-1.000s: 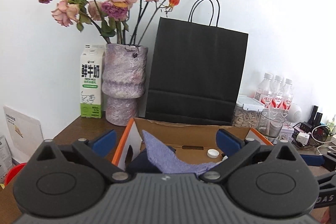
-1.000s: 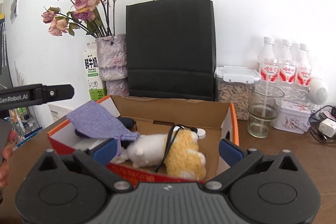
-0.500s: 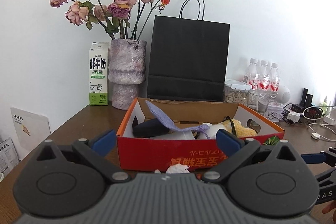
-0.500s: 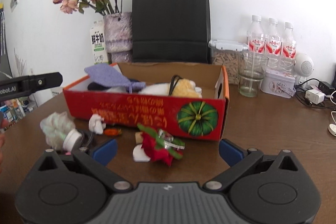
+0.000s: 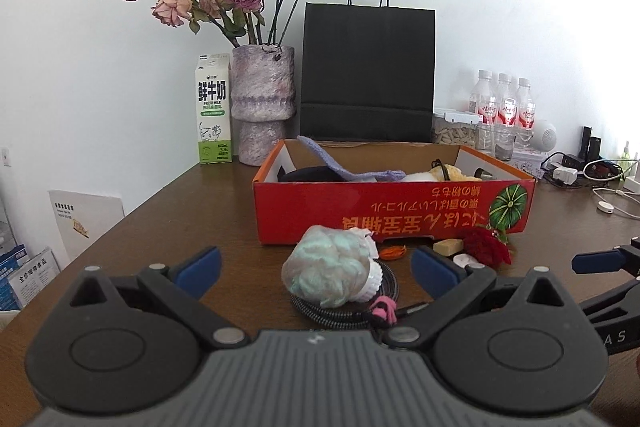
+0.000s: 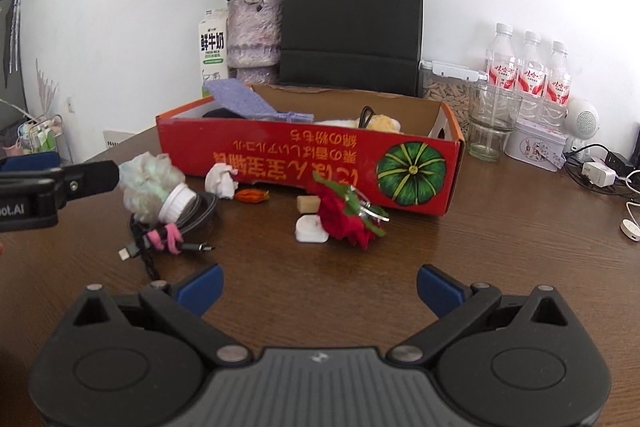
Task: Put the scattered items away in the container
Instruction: 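Withdraw both tools toward the mesh ball and remaining cable, then grasp the red strawberry keychain with the right tool while the left tool grasps the mesh ball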
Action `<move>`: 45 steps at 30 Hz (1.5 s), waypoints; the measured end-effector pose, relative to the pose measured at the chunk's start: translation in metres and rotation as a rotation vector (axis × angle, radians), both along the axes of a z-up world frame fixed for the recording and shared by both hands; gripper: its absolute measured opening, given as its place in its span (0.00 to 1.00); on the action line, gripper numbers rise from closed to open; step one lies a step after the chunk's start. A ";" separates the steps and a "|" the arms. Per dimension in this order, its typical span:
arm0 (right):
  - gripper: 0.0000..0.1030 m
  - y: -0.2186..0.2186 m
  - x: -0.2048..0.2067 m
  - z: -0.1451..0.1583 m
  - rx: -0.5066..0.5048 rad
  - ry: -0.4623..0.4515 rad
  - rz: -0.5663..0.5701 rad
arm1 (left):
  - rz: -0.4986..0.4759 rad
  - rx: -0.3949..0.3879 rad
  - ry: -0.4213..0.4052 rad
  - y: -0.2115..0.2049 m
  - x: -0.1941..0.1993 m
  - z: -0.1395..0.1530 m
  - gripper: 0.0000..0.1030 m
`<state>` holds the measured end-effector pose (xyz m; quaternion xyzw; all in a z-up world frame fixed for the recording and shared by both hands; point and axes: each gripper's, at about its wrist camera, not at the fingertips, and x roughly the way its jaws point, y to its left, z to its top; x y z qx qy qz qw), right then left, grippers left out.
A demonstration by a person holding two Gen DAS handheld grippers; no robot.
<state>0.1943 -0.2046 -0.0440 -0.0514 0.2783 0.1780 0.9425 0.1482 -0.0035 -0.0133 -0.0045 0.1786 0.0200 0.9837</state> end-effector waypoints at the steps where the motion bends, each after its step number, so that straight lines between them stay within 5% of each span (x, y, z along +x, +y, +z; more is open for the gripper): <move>1: 1.00 0.001 -0.002 -0.001 -0.006 0.000 -0.003 | 0.009 0.000 0.006 0.001 -0.002 -0.002 1.00; 9: 1.00 0.000 -0.014 -0.004 0.011 -0.010 0.002 | 0.054 -0.074 -0.025 0.014 -0.016 -0.004 1.00; 24: 1.00 0.005 -0.031 -0.002 0.009 -0.018 0.036 | 0.062 -0.030 0.026 0.017 -0.023 -0.004 1.00; 38: 1.00 -0.001 -0.009 0.006 -0.002 0.003 -0.021 | -0.002 0.016 0.075 0.008 0.017 0.009 1.00; 45: 0.95 -0.001 0.022 0.006 0.007 0.018 -0.059 | 0.032 -0.028 0.142 0.013 0.050 -0.005 1.00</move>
